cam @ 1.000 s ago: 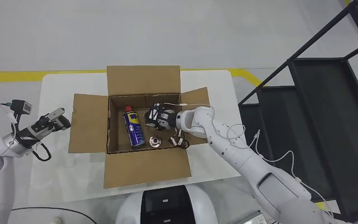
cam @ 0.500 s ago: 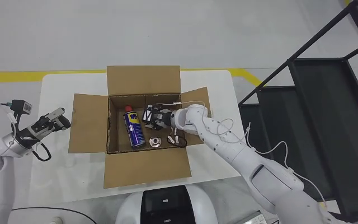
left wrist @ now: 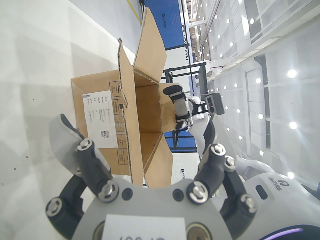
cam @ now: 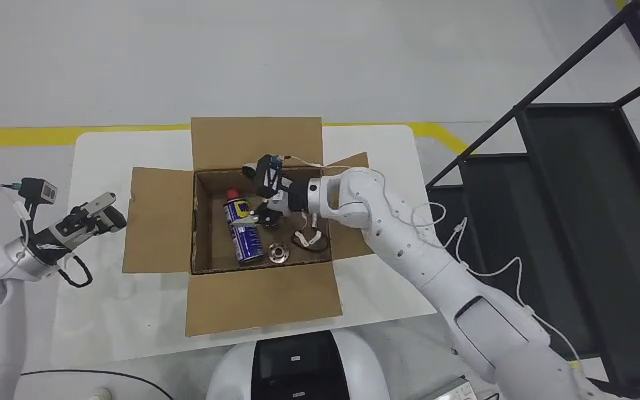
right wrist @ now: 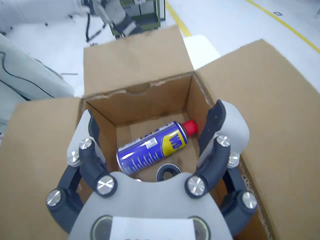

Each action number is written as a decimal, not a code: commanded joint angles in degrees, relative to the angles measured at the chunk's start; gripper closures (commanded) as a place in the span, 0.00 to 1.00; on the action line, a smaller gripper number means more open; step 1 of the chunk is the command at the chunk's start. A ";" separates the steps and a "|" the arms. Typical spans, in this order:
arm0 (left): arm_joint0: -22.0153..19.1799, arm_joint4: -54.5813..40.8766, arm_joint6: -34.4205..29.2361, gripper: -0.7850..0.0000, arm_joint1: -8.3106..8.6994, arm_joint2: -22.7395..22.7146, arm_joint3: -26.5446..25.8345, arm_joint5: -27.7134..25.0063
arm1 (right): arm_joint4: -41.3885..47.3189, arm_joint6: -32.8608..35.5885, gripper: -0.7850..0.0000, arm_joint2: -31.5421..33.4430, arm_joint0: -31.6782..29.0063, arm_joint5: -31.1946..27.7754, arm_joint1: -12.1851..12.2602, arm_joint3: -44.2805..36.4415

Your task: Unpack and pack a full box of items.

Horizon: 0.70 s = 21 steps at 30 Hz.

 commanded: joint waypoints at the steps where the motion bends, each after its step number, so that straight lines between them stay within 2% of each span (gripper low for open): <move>1: 0.00 0.00 0.00 0.00 0.00 0.00 0.00 0.00 | 4.48 5.08 0.00 2.73 -2.69 0.50 0.96 -5.23; 9: 0.00 0.00 0.00 0.00 0.00 0.00 0.00 0.00 | 15.18 19.43 0.00 14.98 -14.46 13.10 4.28 -28.57; 15: 0.00 0.00 0.00 0.00 0.00 0.00 0.00 0.00 | 16.38 22.19 0.00 21.94 -20.53 16.59 5.74 -38.96; 21: 0.00 0.00 0.00 0.00 0.00 0.00 0.00 0.00 | 16.68 21.96 0.00 26.24 -25.37 19.46 6.51 -42.90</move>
